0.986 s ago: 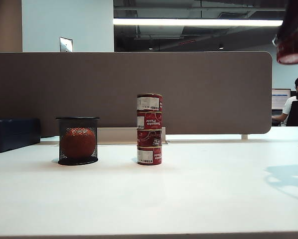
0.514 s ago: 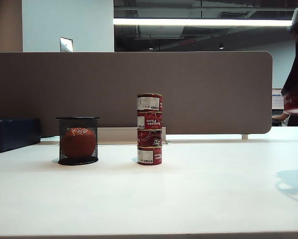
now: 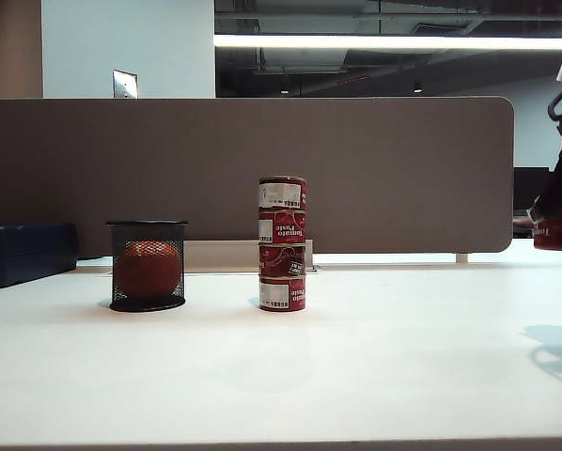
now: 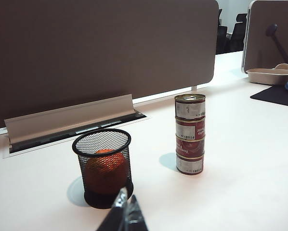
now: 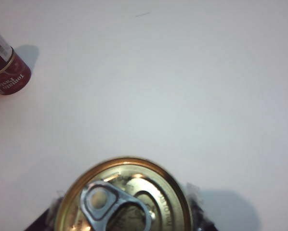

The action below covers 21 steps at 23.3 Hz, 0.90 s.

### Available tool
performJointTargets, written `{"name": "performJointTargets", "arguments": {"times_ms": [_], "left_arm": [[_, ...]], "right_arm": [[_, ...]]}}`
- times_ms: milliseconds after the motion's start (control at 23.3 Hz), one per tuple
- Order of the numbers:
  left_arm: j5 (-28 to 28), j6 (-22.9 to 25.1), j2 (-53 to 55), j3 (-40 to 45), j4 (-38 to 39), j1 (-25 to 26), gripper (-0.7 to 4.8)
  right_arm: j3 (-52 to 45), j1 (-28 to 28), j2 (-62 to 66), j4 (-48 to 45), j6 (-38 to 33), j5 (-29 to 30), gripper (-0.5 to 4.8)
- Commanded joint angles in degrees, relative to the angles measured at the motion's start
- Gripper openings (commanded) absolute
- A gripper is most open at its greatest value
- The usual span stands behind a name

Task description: Take a can of tomato sauce from the stacked ones and place it on the table.

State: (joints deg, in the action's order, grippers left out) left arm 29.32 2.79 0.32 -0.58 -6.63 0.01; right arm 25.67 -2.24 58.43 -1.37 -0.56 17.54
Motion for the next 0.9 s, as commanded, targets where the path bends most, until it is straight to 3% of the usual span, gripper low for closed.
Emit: {"name": "performJointTargets", "arguments": {"times_ms": [43,429,900], "left_arm": [[-0.11,-0.22,0.04,-0.15,-0.74,0.11,-0.05],[-0.11,-0.22,0.04,-0.15,-0.74,0.11,-0.05],[-0.04,-0.24,0.04,-0.17,-0.74,0.11,-0.05]], "right_arm": [[-1.81,-0.07,-0.15,-3.69,-0.02,-0.13,2.73],[-9.62,-0.07,-0.13,-13.33,0.46,-1.2,2.73],[-13.4,-0.07,2.73,-18.16,0.59,-3.72,2.73]]}}
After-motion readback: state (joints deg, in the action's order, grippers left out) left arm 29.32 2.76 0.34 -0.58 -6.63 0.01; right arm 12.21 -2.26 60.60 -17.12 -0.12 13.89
